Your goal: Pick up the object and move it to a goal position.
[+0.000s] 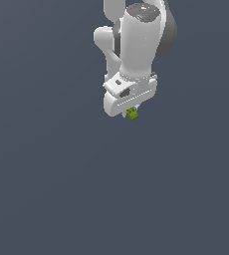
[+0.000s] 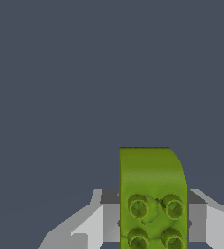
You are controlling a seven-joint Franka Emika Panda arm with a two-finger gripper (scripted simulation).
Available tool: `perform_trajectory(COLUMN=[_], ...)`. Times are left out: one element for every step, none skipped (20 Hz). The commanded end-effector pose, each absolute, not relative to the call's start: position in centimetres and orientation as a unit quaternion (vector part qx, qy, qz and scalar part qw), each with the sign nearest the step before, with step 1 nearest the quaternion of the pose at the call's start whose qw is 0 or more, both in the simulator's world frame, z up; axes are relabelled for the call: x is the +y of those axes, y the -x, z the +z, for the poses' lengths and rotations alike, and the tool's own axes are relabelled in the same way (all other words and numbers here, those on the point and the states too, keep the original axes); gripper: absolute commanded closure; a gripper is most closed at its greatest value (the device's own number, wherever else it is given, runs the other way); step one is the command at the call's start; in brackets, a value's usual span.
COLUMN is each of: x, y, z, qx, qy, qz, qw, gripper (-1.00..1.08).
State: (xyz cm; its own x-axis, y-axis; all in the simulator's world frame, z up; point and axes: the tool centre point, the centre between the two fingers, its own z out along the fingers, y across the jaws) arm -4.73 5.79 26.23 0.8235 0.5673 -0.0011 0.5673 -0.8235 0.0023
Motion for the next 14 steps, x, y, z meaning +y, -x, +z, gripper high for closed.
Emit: perform_trajectory(x=[6.9, 7.3, 7.7, 8.0, 8.3, 8.6, 8.9, 9.1, 9.3, 9.4, 9.5, 9.6, 9.6, 9.6], y=[5.5, 5.8, 6.0, 6.2, 6.4, 6.5, 6.7, 6.8, 6.8, 6.9, 6.9, 7.0, 7.0, 7.0], z=[28.2, 28.9, 29.5, 30.1, 30.7, 31.2, 31.6, 31.9, 32.2, 32.5, 32.7, 32.8, 32.9, 32.9], qx=[0.297, 0.297, 0.297, 0.297, 0.297, 0.297, 0.297, 0.297, 0.297, 0.297, 0.297, 0.297, 0.297, 0.297], qy=[-0.955, -0.955, -0.955, -0.955, -0.955, -0.955, -0.955, -0.955, -0.955, -0.955, -0.955, -0.955, -0.955, -0.955], qz=[0.0, 0.0, 0.0, 0.0, 0.0, 0.0, 0.0, 0.0, 0.0, 0.0, 0.0, 0.0, 0.0, 0.0], qw=[0.001, 0.001, 0.001, 0.001, 0.001, 0.001, 0.001, 0.001, 0.001, 0.0, 0.0, 0.0, 0.0, 0.0], gripper=[1.08, 1.08, 1.08, 1.08, 1.08, 1.08, 1.08, 1.08, 1.08, 1.08, 1.08, 1.08, 1.08, 1.08])
